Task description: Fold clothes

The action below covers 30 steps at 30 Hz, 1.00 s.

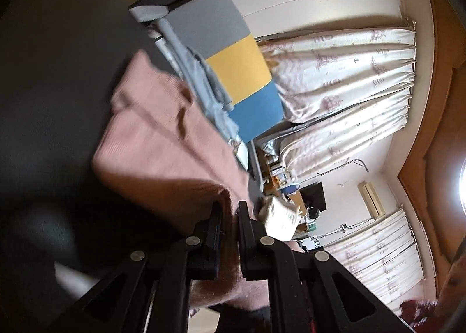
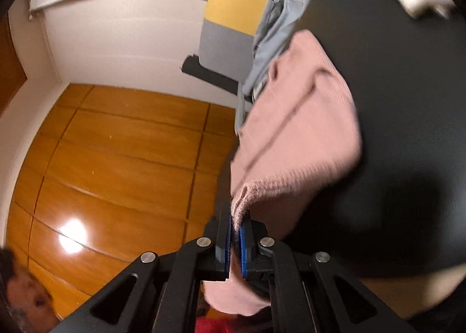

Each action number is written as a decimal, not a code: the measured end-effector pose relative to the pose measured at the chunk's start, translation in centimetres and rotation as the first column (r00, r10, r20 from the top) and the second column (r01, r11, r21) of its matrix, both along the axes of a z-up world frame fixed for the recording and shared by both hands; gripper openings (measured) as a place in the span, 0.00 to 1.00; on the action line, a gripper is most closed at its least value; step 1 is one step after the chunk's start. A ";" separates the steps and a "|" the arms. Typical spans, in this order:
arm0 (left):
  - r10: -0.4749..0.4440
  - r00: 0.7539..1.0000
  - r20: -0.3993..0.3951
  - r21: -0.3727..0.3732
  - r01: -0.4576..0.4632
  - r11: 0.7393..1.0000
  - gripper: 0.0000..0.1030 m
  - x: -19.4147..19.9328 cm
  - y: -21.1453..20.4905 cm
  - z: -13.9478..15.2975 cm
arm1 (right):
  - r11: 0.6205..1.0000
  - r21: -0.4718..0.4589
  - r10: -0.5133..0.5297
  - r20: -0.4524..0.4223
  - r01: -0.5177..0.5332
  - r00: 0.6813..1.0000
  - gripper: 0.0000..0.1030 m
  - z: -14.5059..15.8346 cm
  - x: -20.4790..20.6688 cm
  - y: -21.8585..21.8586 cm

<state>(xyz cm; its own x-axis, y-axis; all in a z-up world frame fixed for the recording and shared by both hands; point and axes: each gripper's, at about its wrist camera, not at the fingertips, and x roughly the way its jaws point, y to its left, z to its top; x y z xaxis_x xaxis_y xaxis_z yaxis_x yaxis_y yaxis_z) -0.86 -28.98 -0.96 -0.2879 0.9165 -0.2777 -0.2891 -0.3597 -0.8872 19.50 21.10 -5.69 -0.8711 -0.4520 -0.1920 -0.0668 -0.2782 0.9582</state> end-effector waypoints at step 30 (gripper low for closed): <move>0.270 0.896 0.352 0.003 -0.289 0.957 0.20 -25.0 6.8 -11.3 | 0.942 -0.220 -0.224 0.144 0.252 0.964 0.72 -6.5 -26.5 15.2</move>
<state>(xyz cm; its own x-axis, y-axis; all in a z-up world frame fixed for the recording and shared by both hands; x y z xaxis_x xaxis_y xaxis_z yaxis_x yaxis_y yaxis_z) -25.88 -22.23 -12.30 -0.4299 0.8287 -0.3584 0.1429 -0.3295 -0.9333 -6.97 36.28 -12.15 -0.9369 -0.2783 -0.2114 -0.2176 -0.0087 0.9760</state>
